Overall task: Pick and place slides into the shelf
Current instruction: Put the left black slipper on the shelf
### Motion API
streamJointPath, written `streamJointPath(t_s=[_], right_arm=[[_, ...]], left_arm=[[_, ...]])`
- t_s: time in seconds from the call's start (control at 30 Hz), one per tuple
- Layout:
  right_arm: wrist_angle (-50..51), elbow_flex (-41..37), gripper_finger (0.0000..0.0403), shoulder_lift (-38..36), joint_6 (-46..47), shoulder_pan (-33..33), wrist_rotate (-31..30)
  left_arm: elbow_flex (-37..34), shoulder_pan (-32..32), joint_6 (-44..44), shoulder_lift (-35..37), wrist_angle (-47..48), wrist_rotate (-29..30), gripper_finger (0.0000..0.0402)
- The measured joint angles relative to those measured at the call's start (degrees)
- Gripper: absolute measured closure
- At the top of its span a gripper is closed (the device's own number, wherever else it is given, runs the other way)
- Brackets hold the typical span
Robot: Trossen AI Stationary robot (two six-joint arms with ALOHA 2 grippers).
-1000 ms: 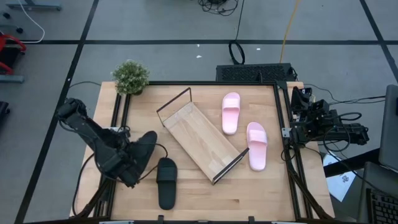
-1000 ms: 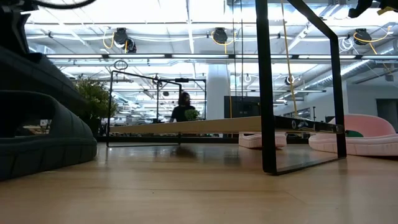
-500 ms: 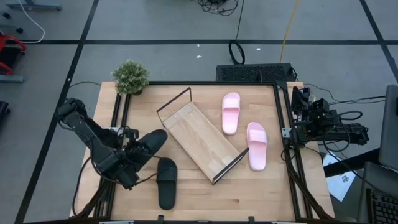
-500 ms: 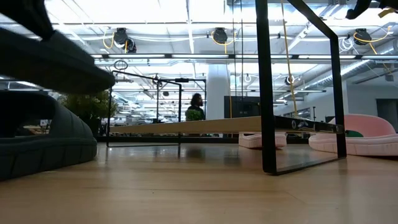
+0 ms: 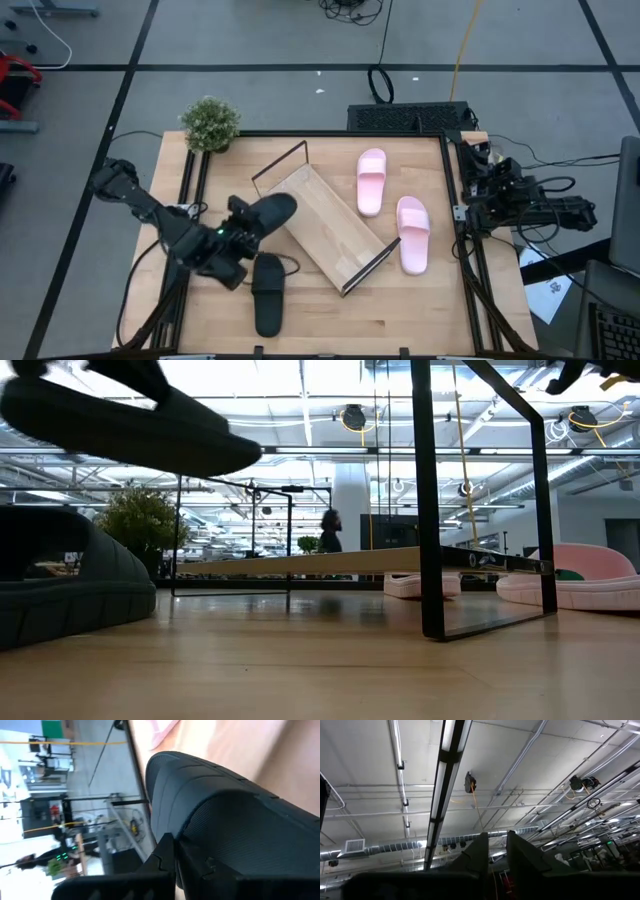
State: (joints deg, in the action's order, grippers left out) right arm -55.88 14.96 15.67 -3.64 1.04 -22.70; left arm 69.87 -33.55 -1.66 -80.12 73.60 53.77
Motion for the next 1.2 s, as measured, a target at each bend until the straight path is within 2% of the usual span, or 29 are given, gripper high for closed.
streamJointPath(t_s=[0.13,0.23,0.37,0.47,0.8,0.93,1.2], right_arm=[[-1.3,0.0,0.0344,1.5,0.0,0.0,0.0],[-3.0,0.0,0.0344,2.3,0.0,0.0,0.0],[-4.3,0.0,0.0344,2.7,0.0,0.0,0.0],[-4.4,0.0,0.0344,2.7,0.0,0.0,0.0],[-5.4,0.0,0.0344,2.7,-0.1,0.0,0.0],[-5.5,0.0,0.0344,2.7,-0.1,0.0,0.0],[-5.6,0.0,0.0344,2.7,-0.5,0.0,0.0]], left_arm=[[0.0,5.7,10.1,0.0,-7.1,0.3,0.0402],[0.0,9.2,20.6,0.0,-18.2,-0.2,0.0402],[0.0,13.4,33.4,0.0,-33.1,-4.6,0.0402],[0.0,16.9,39.4,-1.3,-38.6,-6.0,0.0402],[0.0,24.5,50.6,-10.5,-47.5,-11.9,0.0402],[0.0,26.2,52.7,-14.6,-47.8,-11.5,0.0401],[0.0,29.8,49.2,-16.4,-48.2,-10.5,0.0401]])
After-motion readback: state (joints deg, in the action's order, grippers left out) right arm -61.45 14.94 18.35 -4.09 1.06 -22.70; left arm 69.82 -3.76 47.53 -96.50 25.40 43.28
